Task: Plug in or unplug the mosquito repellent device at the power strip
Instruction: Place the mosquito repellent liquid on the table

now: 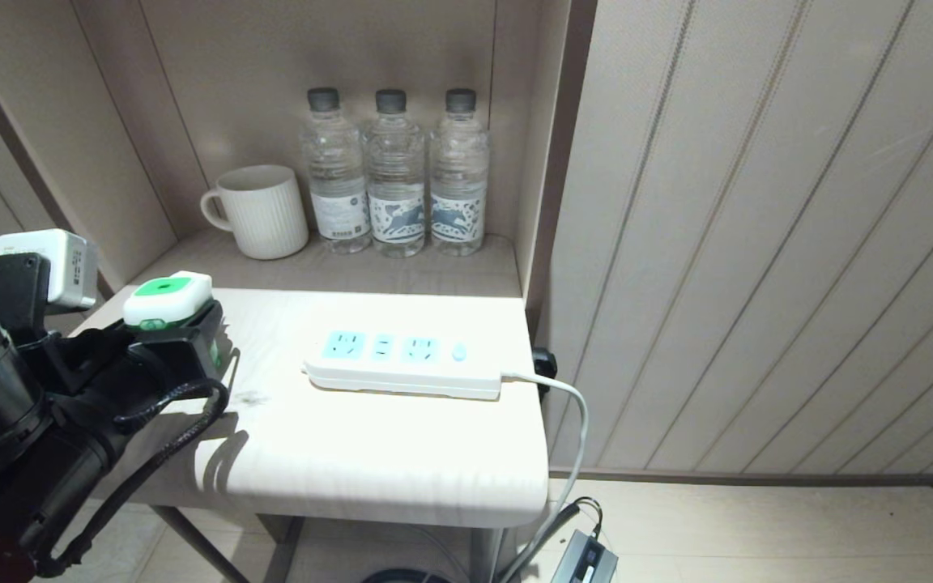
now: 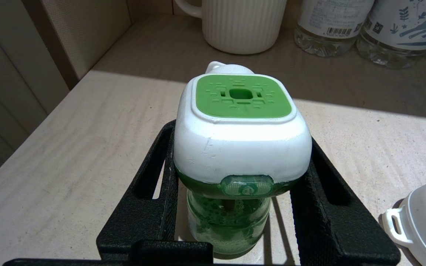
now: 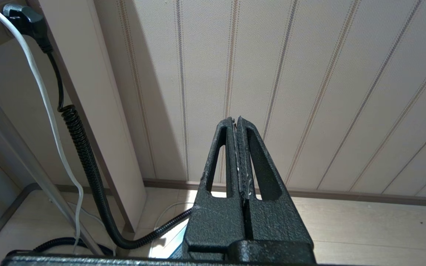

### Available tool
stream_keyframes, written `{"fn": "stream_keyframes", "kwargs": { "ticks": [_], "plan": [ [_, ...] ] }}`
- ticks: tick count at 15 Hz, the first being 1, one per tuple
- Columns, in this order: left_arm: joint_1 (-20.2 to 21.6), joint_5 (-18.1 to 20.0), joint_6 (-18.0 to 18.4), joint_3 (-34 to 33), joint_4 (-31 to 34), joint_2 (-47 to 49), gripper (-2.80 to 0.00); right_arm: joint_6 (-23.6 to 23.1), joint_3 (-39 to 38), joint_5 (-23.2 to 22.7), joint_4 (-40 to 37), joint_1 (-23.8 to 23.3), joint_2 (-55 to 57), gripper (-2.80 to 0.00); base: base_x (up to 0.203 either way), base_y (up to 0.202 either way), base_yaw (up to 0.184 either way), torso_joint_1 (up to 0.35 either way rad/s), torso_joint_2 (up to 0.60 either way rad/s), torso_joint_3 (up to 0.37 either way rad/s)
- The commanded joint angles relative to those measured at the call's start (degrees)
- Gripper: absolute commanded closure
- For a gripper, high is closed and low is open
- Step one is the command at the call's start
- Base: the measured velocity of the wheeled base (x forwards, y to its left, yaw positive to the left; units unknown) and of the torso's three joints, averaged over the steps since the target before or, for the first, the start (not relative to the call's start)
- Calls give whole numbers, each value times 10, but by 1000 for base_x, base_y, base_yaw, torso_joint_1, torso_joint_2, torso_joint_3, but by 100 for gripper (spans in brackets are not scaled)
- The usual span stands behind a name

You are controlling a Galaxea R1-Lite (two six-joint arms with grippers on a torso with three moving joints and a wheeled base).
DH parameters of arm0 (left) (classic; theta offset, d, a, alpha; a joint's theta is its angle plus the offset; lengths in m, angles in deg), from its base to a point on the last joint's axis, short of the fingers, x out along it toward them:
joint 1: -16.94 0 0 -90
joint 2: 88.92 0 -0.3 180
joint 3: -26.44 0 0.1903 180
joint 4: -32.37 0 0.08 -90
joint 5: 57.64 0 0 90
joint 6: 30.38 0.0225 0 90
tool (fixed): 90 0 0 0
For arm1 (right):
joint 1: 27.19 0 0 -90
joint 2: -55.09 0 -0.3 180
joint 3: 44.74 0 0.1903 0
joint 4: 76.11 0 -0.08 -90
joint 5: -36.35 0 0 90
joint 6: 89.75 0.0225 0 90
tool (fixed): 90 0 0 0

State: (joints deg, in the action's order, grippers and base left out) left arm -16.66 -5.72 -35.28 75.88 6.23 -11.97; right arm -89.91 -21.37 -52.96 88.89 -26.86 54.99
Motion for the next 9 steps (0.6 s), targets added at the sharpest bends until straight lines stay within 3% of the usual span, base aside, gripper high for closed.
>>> {"fn": "stream_keyframes", "kwargs": {
  "ticks": [1,9],
  "plan": [
    [0,-2,0,-1,-6,6,0,0,0,0,1,0,1,0,0,0,0,0,0,0],
    [2,-2,-1,-9,-34,21,0,1,0,0,1,0,1,0,0,0,0,0,0,0]
  ]
}}
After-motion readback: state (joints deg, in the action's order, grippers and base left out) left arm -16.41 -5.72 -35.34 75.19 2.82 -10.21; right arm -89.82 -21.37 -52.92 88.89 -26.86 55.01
